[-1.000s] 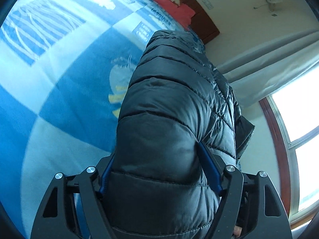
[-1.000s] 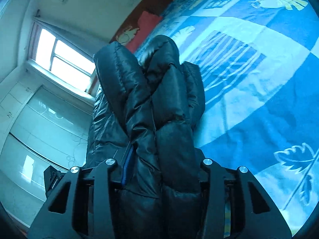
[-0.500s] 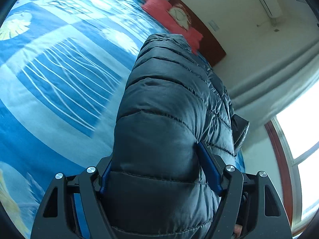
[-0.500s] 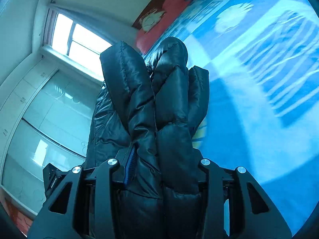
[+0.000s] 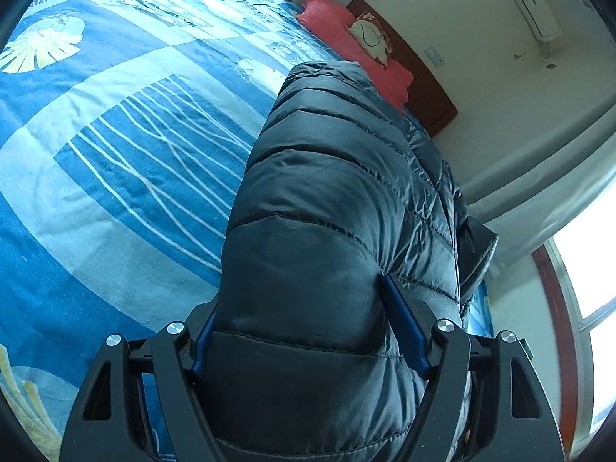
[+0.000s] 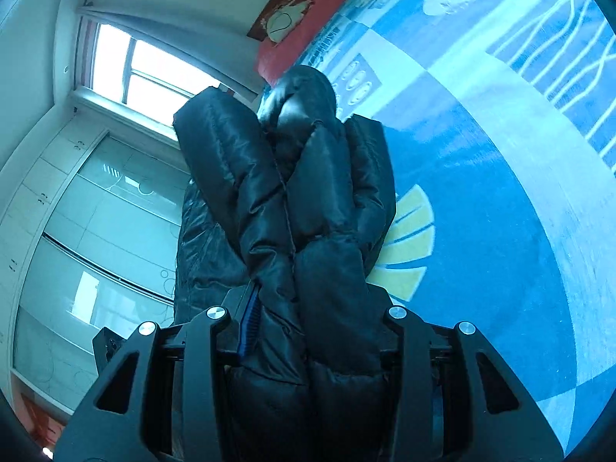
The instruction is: Fold large clothes
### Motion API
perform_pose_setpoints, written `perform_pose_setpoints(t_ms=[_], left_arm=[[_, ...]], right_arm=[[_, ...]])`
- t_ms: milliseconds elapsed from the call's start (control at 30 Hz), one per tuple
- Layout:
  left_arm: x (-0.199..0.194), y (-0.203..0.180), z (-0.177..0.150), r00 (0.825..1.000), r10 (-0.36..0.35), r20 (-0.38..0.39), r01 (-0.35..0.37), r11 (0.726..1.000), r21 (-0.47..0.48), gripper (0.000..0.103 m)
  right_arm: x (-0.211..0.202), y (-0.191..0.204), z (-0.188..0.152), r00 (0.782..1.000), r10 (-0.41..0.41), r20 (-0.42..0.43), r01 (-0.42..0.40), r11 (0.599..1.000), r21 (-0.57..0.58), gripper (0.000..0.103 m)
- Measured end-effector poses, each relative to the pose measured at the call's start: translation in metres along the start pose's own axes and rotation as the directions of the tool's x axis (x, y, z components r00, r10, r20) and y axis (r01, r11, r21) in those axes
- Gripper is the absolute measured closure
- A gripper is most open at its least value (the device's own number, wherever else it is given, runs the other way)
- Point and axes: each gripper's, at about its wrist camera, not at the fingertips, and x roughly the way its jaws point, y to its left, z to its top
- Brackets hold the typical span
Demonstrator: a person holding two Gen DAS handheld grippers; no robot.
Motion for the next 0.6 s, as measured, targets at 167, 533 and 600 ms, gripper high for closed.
perform_pose_setpoints(t_ms=[167, 533, 600], left_arm=[[0.0019, 0.0037, -0.0011, 1.000, 0.003, 0.000, -0.003, 1.000, 0.000, 0.028], [0.0039, 0.0022, 0.0049, 1.000, 0.002, -0.022, -0.002, 1.000, -0.019, 0.027], [0.0036, 0.0035, 0.0063, 0.999, -0.009, -0.031, 0.008, 1.000, -0.026, 0.026]], right_arm=[[0.0039, -0.0038, 0.0027, 1.000, 0.001, -0.004, -0.001, 1.000, 0.017, 0.061], [-0.0021, -0.0048, 0.0033, 1.000, -0.018, -0.008, 0.018, 0.999, 0.041, 0.050], [-0.0055, -0.0035, 0.0051, 1.000, -0.029, -0.010, 0.030, 0.999, 0.037, 0.045]])
